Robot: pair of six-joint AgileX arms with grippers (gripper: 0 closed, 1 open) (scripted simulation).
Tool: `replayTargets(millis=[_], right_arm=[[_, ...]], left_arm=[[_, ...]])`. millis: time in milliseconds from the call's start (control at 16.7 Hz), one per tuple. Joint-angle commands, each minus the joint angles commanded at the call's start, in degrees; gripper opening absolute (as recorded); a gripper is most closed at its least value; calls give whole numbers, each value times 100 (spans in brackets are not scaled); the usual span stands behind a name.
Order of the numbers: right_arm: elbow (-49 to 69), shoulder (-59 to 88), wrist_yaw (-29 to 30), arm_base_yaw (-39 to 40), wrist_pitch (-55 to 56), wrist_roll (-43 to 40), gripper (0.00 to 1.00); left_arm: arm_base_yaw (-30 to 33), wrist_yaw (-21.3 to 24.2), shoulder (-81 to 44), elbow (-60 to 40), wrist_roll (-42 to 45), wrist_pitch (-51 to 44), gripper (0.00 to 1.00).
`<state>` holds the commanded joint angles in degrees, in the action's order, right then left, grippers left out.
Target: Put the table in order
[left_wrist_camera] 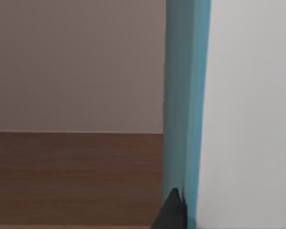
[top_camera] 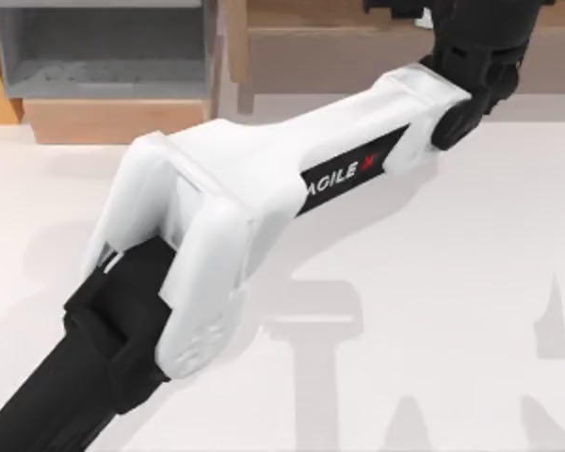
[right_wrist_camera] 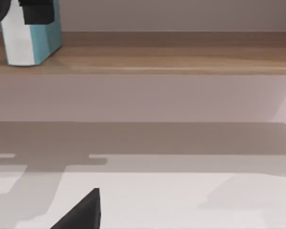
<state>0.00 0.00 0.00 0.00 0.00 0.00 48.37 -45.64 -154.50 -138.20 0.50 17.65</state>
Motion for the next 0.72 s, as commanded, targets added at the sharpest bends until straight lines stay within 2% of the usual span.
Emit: replayTargets(millis=[480, 720], right_arm=[[0, 0, 0, 0, 0, 0, 100], [0, 0, 0, 0, 0, 0, 100]], left_arm=[[28, -7, 21, 17, 4, 9, 0], [126, -111, 432, 601, -29, 246, 0]])
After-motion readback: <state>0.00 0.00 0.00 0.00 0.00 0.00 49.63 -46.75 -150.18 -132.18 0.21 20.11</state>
